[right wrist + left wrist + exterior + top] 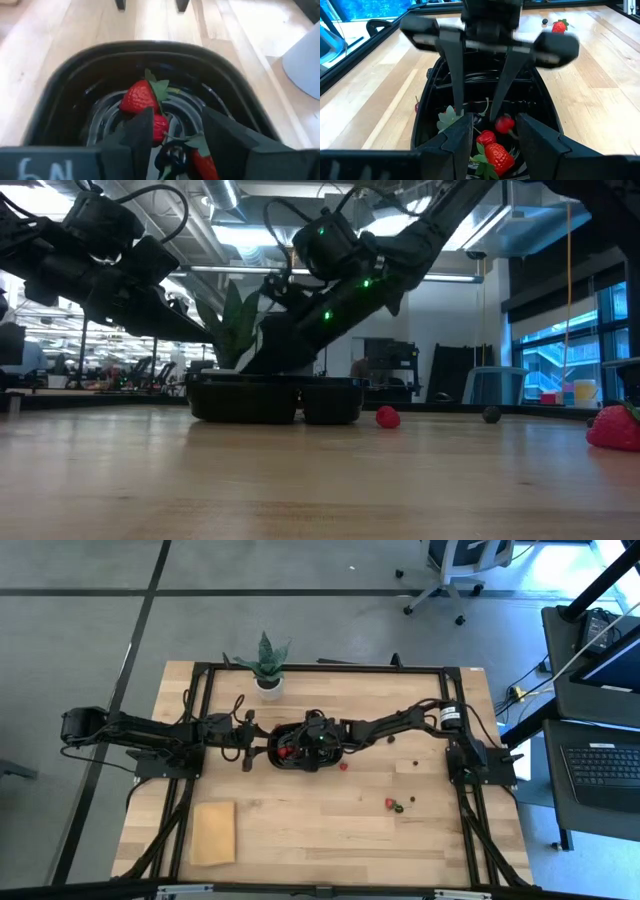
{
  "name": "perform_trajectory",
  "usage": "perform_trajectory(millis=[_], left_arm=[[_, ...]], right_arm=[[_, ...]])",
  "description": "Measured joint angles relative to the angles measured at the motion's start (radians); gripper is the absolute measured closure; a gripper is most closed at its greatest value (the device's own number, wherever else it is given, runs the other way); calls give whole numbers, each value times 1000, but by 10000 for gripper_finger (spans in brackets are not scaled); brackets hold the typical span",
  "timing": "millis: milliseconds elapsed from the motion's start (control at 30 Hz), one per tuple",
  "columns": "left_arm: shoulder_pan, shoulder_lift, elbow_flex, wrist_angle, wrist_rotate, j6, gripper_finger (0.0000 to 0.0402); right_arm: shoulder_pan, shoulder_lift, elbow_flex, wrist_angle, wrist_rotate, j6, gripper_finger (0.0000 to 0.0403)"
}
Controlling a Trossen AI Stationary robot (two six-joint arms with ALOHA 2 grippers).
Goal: Pick and placing Produce into tupperware
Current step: Put the bottom red raspberry into the black bin
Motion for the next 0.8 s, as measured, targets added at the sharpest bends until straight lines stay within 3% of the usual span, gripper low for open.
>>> perform_trajectory(millis=[367,800], left_arm=[[-1,0,0,-27,0,-21,255],[-1,-1,0,-19,1,-25,255]], right_arm=[[30,-199,-20,-309,-1,-25,218],[-25,-608,-371,-333,5,-39,218]])
